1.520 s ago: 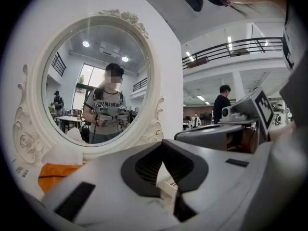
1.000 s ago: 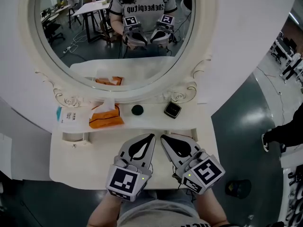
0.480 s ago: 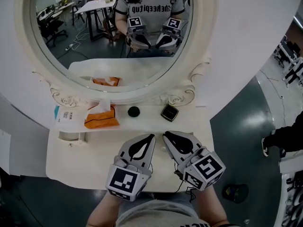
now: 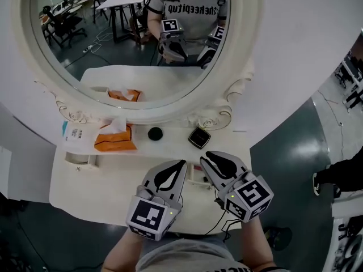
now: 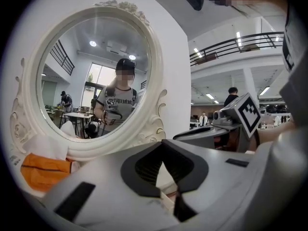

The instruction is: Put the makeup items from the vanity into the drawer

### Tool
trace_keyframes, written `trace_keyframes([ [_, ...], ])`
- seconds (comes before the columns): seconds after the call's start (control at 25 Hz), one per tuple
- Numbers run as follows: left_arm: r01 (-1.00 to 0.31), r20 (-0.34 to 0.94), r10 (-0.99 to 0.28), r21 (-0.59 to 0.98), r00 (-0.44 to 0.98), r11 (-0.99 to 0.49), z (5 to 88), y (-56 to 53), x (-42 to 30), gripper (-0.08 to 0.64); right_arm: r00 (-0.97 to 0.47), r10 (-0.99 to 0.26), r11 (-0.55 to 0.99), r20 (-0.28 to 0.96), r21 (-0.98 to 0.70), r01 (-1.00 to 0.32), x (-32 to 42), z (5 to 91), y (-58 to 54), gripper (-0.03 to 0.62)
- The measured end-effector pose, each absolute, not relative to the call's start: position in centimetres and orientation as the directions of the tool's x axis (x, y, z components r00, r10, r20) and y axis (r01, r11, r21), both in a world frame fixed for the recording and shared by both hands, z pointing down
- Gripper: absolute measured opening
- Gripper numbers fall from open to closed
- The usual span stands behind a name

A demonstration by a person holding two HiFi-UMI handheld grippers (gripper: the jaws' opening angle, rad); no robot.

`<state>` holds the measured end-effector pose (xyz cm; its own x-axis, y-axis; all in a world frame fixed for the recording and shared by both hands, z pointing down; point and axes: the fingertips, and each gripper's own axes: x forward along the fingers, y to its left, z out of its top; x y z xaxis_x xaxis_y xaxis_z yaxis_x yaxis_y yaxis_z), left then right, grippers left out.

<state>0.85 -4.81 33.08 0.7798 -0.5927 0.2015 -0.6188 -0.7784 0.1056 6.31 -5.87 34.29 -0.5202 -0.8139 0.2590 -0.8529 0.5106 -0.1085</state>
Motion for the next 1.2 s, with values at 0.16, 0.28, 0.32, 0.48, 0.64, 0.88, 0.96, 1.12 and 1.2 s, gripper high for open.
trace_keyframes([
  [0.16, -0.641, 0.210, -0.612, 0.110, 0.762, -0.760, 33.4, -5.1, 1.3, 0.038, -0.537, -0.793, 0.532, 0.288, -0.103, -0.841, 7.4, 35.3, -6.8, 0.120],
  [0.28, -0.657, 0.218, -0.626, 0.112, 0.749, -0.746, 33.7, -5.3, 1.5, 0.038, -0.551, -0.770, 0.552, 0.321, -0.096, -0.828, 7.8, 36.3, -7.4, 0.137],
  [0.32, -0.662, 0.221, -0.631, 0.115, 0.744, -0.741, 33.7, -5.4, 1.5, 0.038, -0.554, -0.764, 0.558, 0.331, -0.095, -0.825, 8.0, 36.6, -7.6, 0.146],
  [0.48, -0.679, 0.224, -0.648, 0.107, 0.728, -0.726, 34.1, -5.7, 1.5, 0.038, -0.568, -0.742, 0.575, 0.356, -0.097, -0.812, 8.3, 37.7, -8.4, 0.158],
  [0.64, -0.694, 0.235, -0.660, 0.108, 0.713, -0.712, 34.5, -5.8, 1.4, 0.038, -0.573, -0.723, 0.588, 0.387, -0.092, -0.804, 8.6, 39.0, -9.0, 0.180],
  [0.88, -0.705, 0.245, -0.670, 0.097, 0.701, -0.703, 35.1, -6.0, 1.2, 0.038, -0.571, -0.690, 0.606, 0.445, -0.075, -0.792, 9.0, 41.1, -10.0, 0.215],
  [0.96, -0.710, 0.258, -0.670, 0.114, 0.697, -0.695, 35.3, -6.0, 1.1, 0.038, -0.566, -0.685, 0.608, 0.459, -0.068, -0.791, 9.2, 41.6, -10.4, 0.222],
  [1.12, -0.717, 0.276, -0.669, 0.132, 0.690, -0.684, 35.7, -6.1, 0.9, 0.038, -0.551, -0.677, 0.607, 0.488, -0.054, -0.793, 9.8, 42.5, -11.1, 0.237],
  [1.2, -0.715, 0.274, -0.670, 0.120, 0.690, -0.688, 35.8, -6.3, 0.9, 0.038, -0.542, -0.669, 0.609, 0.510, -0.043, -0.792, 10.0, 43.2, -11.5, 0.249],
])
